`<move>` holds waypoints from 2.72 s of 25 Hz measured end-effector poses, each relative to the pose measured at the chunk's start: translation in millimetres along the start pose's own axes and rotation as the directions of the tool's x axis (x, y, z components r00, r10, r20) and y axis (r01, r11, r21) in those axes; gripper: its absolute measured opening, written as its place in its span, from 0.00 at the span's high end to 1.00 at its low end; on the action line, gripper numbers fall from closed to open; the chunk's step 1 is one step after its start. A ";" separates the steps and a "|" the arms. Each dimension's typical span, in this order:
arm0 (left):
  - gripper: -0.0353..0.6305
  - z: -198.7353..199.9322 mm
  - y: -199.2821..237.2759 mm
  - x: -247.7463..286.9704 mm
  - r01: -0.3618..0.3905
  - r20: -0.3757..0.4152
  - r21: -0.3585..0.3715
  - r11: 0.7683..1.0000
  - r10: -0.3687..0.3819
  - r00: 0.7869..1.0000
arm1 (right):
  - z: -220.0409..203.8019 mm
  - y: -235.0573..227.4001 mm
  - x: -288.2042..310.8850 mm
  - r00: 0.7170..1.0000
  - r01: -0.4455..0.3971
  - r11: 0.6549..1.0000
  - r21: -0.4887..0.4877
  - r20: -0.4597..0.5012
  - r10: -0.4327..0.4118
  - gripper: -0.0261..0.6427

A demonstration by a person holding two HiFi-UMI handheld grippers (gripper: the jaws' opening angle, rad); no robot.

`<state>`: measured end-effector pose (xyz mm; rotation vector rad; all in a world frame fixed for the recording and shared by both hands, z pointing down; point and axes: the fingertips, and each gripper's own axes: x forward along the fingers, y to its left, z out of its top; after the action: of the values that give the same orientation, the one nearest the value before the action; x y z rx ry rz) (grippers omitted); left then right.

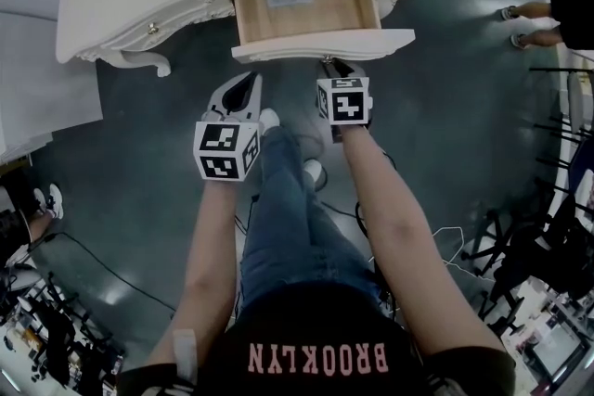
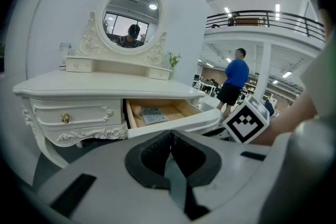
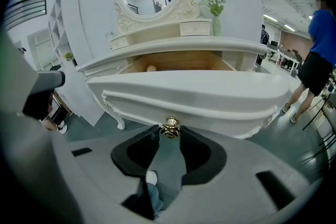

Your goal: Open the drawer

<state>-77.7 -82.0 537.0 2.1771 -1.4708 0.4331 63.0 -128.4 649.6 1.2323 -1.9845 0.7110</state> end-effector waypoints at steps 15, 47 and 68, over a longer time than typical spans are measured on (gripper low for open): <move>0.94 -22.8 -27.1 -20.5 0.022 -0.007 0.021 1.000 -0.022 1.000 | -32.9 10.9 -27.3 1.000 0.013 0.999 -0.036 -0.005 -0.014 0.80; 0.94 19.0 -70.6 -95.0 0.028 0.121 0.051 0.998 -0.034 0.992 | -17.2 5.2 -169.5 0.982 0.017 0.998 -0.053 0.190 -0.006 0.97; 0.94 113.7 -94.1 -143.2 0.001 0.308 0.138 0.990 -0.044 0.950 | 57.4 4.4 -298.1 0.907 0.018 0.994 -0.104 0.421 0.028 0.97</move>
<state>-44.5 -3.5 349.9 2.4572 -1.6168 0.1922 137.8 -9.3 380.5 1.4060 -2.3394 0.3497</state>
